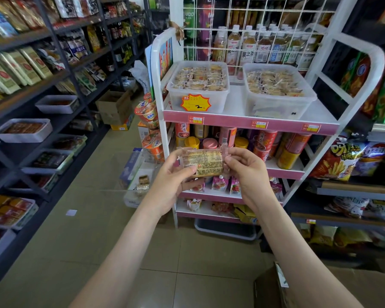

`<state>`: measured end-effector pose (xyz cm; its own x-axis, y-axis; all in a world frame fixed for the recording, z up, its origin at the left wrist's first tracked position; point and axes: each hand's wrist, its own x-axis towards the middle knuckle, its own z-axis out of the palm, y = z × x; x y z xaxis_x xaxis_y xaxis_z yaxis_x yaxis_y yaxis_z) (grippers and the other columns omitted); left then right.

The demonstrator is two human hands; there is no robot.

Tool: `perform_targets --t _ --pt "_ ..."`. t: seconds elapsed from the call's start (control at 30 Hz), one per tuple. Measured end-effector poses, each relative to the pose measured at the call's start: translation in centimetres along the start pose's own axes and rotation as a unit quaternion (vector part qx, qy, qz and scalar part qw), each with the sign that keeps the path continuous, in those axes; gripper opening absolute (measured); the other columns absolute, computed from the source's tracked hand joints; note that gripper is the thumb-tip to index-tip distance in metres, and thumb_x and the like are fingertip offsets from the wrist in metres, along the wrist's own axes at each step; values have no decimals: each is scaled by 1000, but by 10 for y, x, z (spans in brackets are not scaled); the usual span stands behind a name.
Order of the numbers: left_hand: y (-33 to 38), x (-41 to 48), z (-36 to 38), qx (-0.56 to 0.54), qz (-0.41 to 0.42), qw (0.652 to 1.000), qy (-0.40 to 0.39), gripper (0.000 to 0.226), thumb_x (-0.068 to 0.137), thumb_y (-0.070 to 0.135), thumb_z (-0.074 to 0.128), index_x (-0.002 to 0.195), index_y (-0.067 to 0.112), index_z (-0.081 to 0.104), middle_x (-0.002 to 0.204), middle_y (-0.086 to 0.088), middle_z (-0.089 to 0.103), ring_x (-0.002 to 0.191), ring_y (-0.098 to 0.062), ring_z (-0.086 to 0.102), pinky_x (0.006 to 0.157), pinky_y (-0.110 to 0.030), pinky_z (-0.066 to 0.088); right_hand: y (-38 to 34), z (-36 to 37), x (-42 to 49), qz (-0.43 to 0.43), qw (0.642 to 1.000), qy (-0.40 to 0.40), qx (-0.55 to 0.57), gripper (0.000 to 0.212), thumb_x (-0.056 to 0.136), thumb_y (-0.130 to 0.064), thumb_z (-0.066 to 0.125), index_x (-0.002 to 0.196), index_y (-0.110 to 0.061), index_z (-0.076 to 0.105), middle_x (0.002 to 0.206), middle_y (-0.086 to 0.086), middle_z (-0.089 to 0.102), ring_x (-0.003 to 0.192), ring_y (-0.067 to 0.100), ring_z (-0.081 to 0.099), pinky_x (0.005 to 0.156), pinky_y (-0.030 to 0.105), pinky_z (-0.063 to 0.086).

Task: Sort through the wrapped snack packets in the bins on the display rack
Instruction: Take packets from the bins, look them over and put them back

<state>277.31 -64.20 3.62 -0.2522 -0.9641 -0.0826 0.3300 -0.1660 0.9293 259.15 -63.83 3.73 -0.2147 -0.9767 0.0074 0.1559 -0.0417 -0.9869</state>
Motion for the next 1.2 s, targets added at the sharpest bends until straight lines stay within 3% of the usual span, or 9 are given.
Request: perform_targets --t 0.13,0.23,0.3,0.4,0.77,0.9,1.07,1.13,1.2 --pt "-1 -1 2 -3 -4 1000 2 35 92 -4 55 119 18 54 115 -12 68 102 -26 69 74 -32 58 0 -1 -2 -10 1000 2 14 14 90 1 60 96 -9 67 85 9 69 72 12 62 67 23 51" --pt "-1 0 2 -26 -4 1000 -6 36 92 -4 53 123 15 52 114 -11 69 103 -26 68 75 -32 58 0 -5 0 -11 1000 -19 -2 18 90 2 60 101 -11 66 92 10 69 84 18 64 76 29 53" --pt "-1 0 3 -44 -1 999 -11 36 93 -5 52 122 15 52 106 -5 72 102 -24 69 77 -32 59 0 -10 1 -14 998 -64 -24 29 87 6 60 109 -12 63 95 8 65 93 20 62 85 33 53" --pt "0 1 2 -62 1 998 -6 36 92 -6 51 120 17 54 106 -5 73 103 -24 69 78 -33 60 -4 -15 -3 -24 991 -123 -55 47 84 13 60 117 -19 60 100 7 61 94 13 61 86 29 54" --pt "15 21 12 66 20 998 -14 40 91 0 59 124 20 55 125 -13 63 110 -26 65 89 -36 55 -9 -25 7 -55 995 -64 -50 46 84 13 59 108 -25 67 94 2 64 87 10 58 82 24 54" --pt "22 35 31 78 29 996 -8 38 91 -1 59 120 23 57 122 -12 64 107 -24 67 81 -33 58 -18 -33 19 -50 996 -44 -53 43 85 9 62 115 -22 63 103 -1 67 96 10 61 86 25 53" --pt "28 58 64 165 72 983 39 43 90 7 65 127 25 55 120 -5 64 106 -20 66 85 -41 58 -36 -37 33 -144 963 -30 -225 48 89 -10 63 129 -32 48 131 -9 47 122 5 46 95 16 43" --pt "38 66 82 181 98 978 38 38 91 17 65 126 27 55 116 -4 67 103 -17 67 85 -39 58 -52 -34 38 -175 953 -59 -239 48 92 -20 62 135 -30 45 131 -14 40 122 -1 41 92 5 36" --pt "50 69 98 180 123 976 4 30 92 41 53 120 32 57 115 -1 69 104 -13 67 87 -33 56 -66 -32 46 -179 950 -92 -238 57 89 -30 64 140 -31 39 131 -19 39 118 -9 40 90 2 33"
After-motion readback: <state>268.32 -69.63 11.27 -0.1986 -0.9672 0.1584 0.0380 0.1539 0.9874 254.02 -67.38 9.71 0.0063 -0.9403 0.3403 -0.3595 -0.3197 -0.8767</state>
